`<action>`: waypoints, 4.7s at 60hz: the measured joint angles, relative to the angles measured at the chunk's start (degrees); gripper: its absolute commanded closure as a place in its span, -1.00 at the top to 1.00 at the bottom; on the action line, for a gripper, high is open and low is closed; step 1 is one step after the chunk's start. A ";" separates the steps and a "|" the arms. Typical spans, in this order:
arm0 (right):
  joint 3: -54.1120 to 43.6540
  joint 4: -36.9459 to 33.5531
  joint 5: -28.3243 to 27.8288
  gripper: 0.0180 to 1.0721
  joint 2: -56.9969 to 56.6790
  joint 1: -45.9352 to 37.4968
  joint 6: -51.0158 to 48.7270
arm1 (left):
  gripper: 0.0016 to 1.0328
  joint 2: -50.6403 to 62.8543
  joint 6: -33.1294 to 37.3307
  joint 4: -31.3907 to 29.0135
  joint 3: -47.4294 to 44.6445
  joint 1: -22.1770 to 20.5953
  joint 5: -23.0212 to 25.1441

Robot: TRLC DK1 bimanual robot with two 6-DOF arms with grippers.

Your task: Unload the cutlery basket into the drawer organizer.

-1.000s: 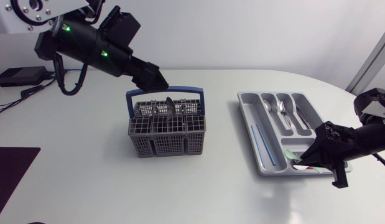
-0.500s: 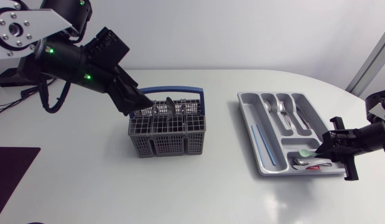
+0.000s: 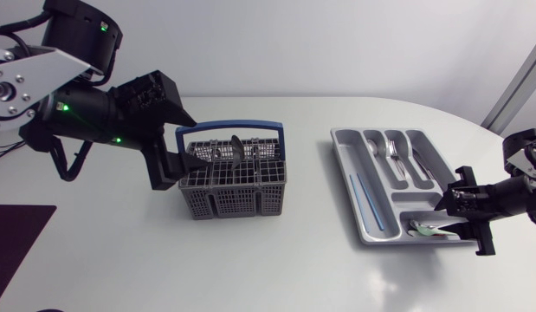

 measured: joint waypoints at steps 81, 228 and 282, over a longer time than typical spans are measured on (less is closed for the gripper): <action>-9.49 -6.67 -10.36 0.65 -31.41 31.30 43.25 | 0.90 -6.49 8.20 5.60 -5.44 -1.11 -2.86; -10.54 0.74 -9.94 0.66 -28.72 44.98 59.82 | -0.94 21.49 53.62 -4.33 17.73 -9.25 -13.16; -10.80 -0.72 -9.94 0.65 -31.06 46.91 60.35 | -0.94 16.41 52.70 -5.38 17.59 -9.25 -12.92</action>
